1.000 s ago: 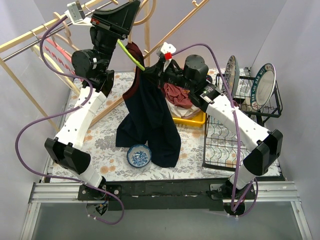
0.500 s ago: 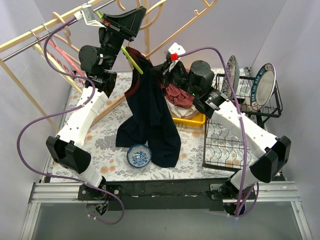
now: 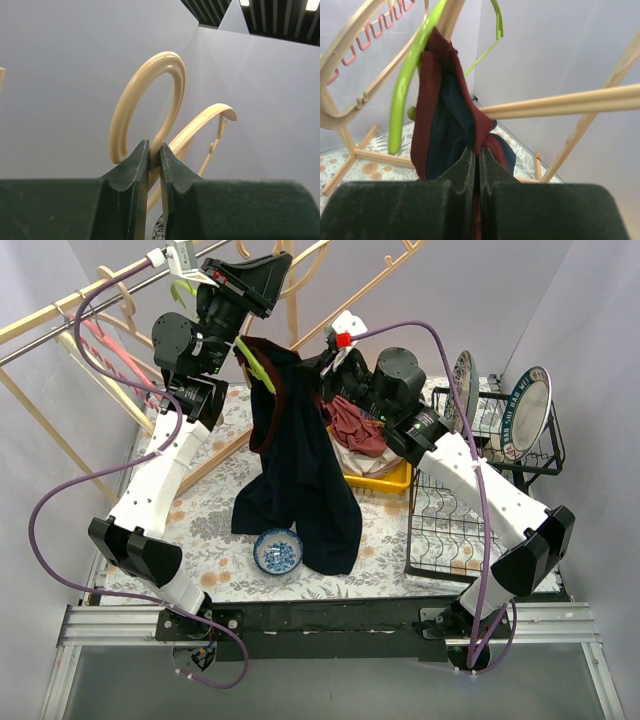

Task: Remove the tank top from the hanger

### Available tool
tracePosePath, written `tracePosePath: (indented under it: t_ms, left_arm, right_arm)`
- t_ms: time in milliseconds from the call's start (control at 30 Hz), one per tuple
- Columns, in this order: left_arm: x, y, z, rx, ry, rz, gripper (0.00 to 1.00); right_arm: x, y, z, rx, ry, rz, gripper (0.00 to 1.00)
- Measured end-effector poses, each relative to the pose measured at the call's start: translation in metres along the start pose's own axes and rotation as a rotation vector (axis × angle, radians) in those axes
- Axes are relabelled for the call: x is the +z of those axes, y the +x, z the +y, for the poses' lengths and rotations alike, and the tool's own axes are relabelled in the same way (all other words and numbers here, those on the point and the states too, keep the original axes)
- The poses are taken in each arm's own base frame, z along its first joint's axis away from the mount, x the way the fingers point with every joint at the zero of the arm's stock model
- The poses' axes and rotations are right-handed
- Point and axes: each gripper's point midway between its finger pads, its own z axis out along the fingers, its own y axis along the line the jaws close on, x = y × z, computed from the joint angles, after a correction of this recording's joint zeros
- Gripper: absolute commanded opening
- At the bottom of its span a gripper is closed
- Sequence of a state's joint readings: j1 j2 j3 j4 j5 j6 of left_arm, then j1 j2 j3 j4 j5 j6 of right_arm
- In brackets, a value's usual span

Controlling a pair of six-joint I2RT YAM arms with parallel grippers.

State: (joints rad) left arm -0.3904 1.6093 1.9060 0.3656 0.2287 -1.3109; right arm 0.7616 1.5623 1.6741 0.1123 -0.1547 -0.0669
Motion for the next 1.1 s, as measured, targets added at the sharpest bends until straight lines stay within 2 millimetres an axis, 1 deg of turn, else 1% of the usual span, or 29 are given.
tracePosePath:
  t_ms: [100, 300, 367, 433, 633, 767, 933, 1033, 1100]
  left_arm:
    - [0.001, -0.002, -0.001, 0.043, -0.005, 0.018, 0.0]
    - [0.008, -0.011, -0.015, 0.155, 0.048, 0.06, 0.0]
    - [0.009, -0.009, -0.016, 0.193, 0.06, 0.087, 0.0]
    - [0.008, -0.003, -0.013, 0.222, 0.059, 0.121, 0.0]
    - [-0.001, 0.024, 0.007, 0.314, 0.028, 0.242, 0.0]
    - [-0.007, 0.035, 0.015, 0.371, 0.032, 0.294, 0.0]
    - [-0.01, 0.041, 0.016, 0.432, 0.061, 0.33, 0.0]
    - [-0.012, 0.044, 0.014, 0.46, 0.091, 0.343, 0.0]
    - [-0.012, 0.045, 0.013, 0.479, 0.111, 0.347, 0.0]
  right_arm:
    - [0.004, 0.011, 0.001, 0.011, -0.009, 0.023, 0.01]
    - [0.012, 0.028, 0.007, 0.032, -0.044, 0.052, 0.01]
    - [0.013, 0.032, 0.01, 0.038, -0.059, 0.059, 0.01]
    - [0.015, 0.035, 0.012, 0.042, -0.071, 0.064, 0.01]
    - [0.017, 0.042, 0.019, 0.058, -0.105, 0.079, 0.01]
    - [0.02, 0.047, 0.023, 0.07, -0.13, 0.087, 0.01]
    - [0.029, 0.056, 0.032, 0.083, -0.181, 0.1, 0.01]
    - [0.031, 0.062, 0.039, 0.094, -0.217, 0.119, 0.01]
    - [0.033, 0.063, 0.044, 0.1, -0.239, 0.126, 0.01]
